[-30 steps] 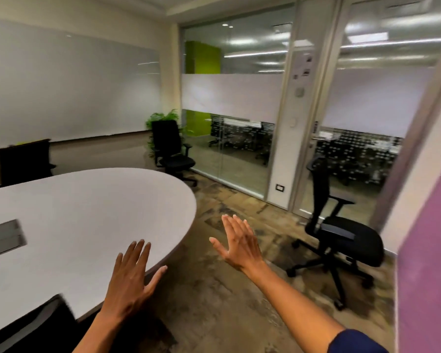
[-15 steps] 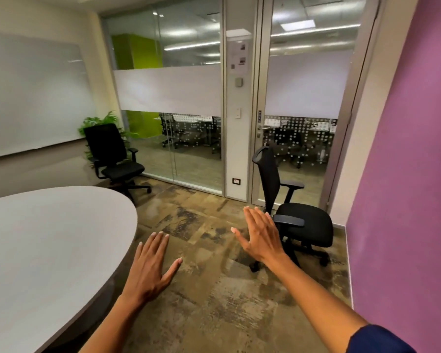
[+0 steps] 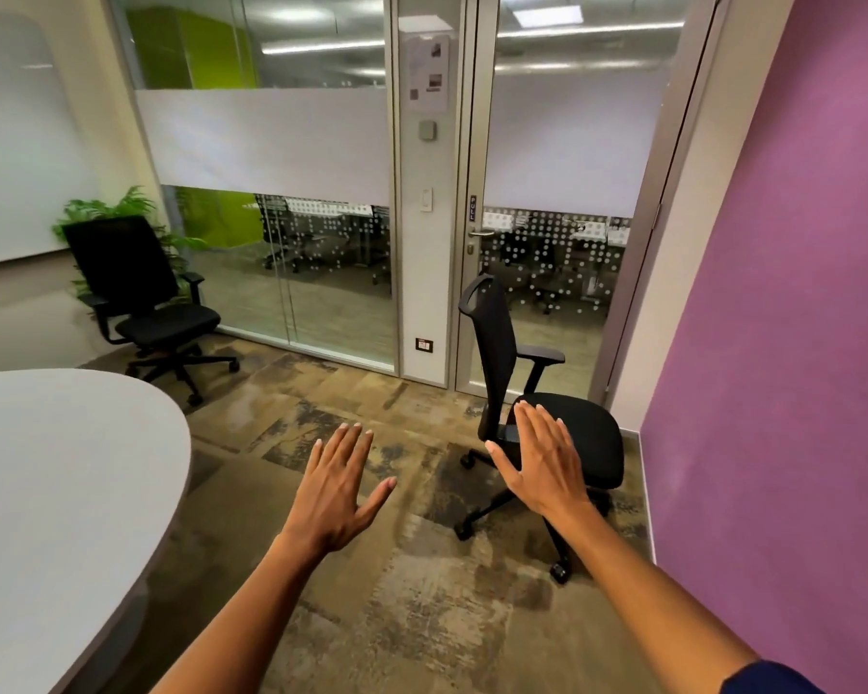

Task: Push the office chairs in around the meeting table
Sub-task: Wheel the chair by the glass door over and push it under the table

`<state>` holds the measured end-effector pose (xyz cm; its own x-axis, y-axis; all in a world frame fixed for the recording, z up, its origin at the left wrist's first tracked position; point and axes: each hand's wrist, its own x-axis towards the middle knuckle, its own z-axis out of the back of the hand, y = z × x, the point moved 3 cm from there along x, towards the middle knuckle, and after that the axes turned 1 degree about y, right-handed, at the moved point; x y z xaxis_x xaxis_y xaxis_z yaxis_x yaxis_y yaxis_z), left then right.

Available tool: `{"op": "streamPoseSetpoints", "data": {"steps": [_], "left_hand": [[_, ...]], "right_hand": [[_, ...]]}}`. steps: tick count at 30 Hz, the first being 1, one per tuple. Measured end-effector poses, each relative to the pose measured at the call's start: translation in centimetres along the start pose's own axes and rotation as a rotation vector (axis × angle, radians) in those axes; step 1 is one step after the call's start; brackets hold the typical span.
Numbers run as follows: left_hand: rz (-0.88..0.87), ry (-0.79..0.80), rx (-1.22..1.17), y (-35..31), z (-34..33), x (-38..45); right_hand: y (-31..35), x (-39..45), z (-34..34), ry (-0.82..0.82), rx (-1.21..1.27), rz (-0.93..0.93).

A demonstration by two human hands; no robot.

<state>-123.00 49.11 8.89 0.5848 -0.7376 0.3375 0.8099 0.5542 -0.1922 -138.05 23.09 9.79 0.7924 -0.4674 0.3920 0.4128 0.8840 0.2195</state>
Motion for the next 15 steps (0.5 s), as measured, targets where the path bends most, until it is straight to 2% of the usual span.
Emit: {"op": "streamPoseSetpoints", "data": {"steps": [5, 9, 13, 15], "left_hand": [[-0.049, 0.016, -0.021, 2.5, -3.4, 6.4], [-0.103, 0.032, -0.06, 8.1, -7.2, 16.1], [-0.146, 0.013, -0.067, 10.8, -7.5, 23.4], [-0.146, 0.0, -0.082, 14.5, -7.7, 28.2]], "right_hand": [[-1.9, 4.7, -3.0, 0.012, -0.029, -0.046], [-2.3, 12.7, -7.8, 0.004, -0.064, -0.111], [-2.1, 19.2, -8.1, -0.067, -0.094, -0.142], [-0.6, 24.0, -10.2, -0.048, -0.085, -0.171]]}}
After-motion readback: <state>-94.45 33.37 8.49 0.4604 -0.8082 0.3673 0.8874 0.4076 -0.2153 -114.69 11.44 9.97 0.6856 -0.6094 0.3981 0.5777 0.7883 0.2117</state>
